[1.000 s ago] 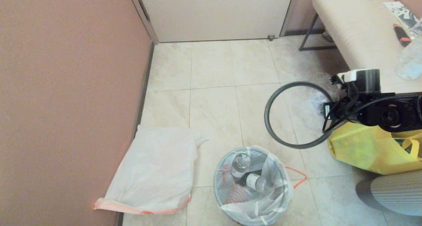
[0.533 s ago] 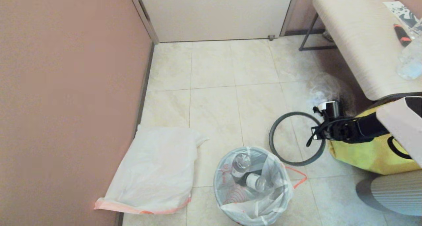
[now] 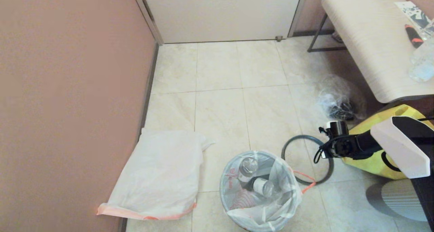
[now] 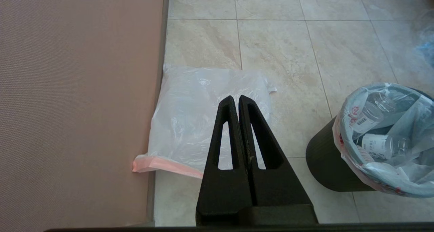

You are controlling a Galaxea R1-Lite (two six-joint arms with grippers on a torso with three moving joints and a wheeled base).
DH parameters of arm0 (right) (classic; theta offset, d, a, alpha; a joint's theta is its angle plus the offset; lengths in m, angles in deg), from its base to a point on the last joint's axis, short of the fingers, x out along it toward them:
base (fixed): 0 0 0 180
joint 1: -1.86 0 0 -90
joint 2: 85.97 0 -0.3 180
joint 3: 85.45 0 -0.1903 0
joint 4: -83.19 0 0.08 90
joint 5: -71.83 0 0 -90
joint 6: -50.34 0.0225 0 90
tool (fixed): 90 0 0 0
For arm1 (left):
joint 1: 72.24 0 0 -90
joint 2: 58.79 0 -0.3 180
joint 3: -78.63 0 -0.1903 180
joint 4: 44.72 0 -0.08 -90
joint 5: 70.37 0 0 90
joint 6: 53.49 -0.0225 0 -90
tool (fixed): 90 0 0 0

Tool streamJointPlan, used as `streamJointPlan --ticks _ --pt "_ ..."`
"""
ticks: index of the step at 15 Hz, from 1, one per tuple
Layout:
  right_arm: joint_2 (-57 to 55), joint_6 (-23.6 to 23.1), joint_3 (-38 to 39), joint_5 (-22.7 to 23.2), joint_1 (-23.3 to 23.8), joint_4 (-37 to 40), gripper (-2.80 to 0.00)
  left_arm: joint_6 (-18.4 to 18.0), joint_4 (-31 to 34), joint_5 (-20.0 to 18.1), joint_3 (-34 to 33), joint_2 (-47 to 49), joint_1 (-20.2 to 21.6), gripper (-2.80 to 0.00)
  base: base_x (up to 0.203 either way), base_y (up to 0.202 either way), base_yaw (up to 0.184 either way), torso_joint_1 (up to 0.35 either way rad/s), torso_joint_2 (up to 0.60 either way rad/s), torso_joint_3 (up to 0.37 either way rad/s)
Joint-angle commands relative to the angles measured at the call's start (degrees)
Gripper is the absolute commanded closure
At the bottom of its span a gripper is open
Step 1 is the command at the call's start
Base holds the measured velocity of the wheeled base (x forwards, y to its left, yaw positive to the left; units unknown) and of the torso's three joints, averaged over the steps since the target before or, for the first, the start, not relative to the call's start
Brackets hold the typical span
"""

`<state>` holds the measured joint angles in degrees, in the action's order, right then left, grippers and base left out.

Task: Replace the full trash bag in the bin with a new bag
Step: Place the trash can ring on the floor, then place the trash bag on the floor

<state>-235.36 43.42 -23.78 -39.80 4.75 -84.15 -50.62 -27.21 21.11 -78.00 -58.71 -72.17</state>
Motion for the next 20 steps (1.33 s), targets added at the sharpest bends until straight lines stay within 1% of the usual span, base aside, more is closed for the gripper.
streamJointPlan --ticks 1,5,6,9,12,14,17,19,20 --pt "4.8 0.4 4.3 0.0 -0.2 -0.1 -2.8 0.0 0.0 0.0 -2.1 0.0 0.0 0.0 0.0 0.0 0.0 0.0 0.0 0.0" --pt "20.0 3.7 21.7 0.9 -2.7 -1.0 -2.8 0.0 0.0 0.1 -2.1 0.0 0.0 0.0 0.0 0.0 0.0 0.0 0.0 0.0" --pt "24.4 4.1 26.6 0.9 -3.7 -1.6 0.0 0.0 0.0 0.0 -2.1 0.0 0.0 0.0 0.0 0.0 0.0 0.0 0.0 0.0" --pt "35.5 4.5 37.8 -0.1 -7.9 -3.5 0.0 0.0 0.0 0.0 -2.1 0.0 0.0 0.0 0.0 0.0 0.0 0.0 0.0 0.0" --pt "46.5 4.8 47.4 -4.4 -11.8 -3.9 0.0 0.0 0.0 0.0 -2.1 0.0 0.0 0.0 0.0 0.0 0.0 0.0 0.0 0.0" --pt "54.5 4.9 53.1 -6.4 -13.9 -3.8 0.0 0.0 0.0 0.0 -2.1 0.0 0.0 0.0 0.0 0.0 0.0 0.0 0.0 0.0" --pt "66.0 5.1 62.3 -8.0 -15.4 -3.8 0.0 0.0 0.0 0.0 -2.1 0.0 0.0 0.0 0.0 0.0 0.0 0.0 0.0 0.0" --pt "75.1 4.3 66.1 -8.5 -15.9 -2.7 0.0 0.0 0.0 0.0 -2.1 0.0 0.0 0.0 0.0 0.0 0.0 0.0 0.0 0.0" --pt "80.3 3.5 67.1 -8.6 -16.0 -0.9 0.0 0.0 0.0 0.0 -2.1 0.0 0.0 0.0 0.0 0.0 0.0 0.0 0.0 0.0"
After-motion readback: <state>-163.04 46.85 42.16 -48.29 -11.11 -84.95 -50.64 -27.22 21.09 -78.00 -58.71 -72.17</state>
